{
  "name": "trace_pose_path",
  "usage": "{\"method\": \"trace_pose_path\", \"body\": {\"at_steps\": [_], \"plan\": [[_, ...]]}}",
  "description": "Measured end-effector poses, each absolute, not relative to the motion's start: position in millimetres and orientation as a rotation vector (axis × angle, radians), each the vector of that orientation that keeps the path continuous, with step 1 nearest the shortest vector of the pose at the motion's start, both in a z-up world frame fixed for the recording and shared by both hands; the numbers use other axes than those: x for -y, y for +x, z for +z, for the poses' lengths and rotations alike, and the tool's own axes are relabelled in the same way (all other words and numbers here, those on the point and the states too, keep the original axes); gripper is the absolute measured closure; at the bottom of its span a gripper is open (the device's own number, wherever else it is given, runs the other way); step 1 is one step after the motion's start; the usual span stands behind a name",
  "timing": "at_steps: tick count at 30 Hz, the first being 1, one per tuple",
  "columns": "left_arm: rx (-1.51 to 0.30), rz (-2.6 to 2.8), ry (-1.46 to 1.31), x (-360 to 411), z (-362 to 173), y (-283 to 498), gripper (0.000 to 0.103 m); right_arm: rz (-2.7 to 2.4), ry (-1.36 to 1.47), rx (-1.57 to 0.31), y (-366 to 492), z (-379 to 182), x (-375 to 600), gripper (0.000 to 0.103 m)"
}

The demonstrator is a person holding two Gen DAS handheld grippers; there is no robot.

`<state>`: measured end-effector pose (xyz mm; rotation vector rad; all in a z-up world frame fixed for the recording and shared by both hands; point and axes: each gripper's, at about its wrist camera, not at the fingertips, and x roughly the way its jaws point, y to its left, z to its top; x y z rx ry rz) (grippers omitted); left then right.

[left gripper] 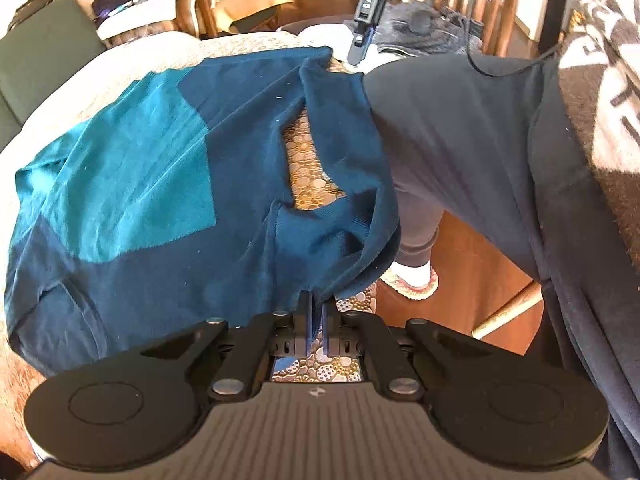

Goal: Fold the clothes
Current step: 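Hold the sweatshirt side with the left gripper and pull it taut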

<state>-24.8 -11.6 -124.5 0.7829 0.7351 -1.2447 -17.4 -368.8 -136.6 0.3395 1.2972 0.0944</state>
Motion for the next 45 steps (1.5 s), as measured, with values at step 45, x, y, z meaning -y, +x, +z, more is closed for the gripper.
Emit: {"method": "trace_pose_path", "body": {"at_steps": [45], "plan": [[-0.708, -1.139, 0.690, 22.2, -128.3, -14.6, 0.102, -0.059, 0.574, -1.343, -19.0, -172.8, 389.8, 0.000]]}}
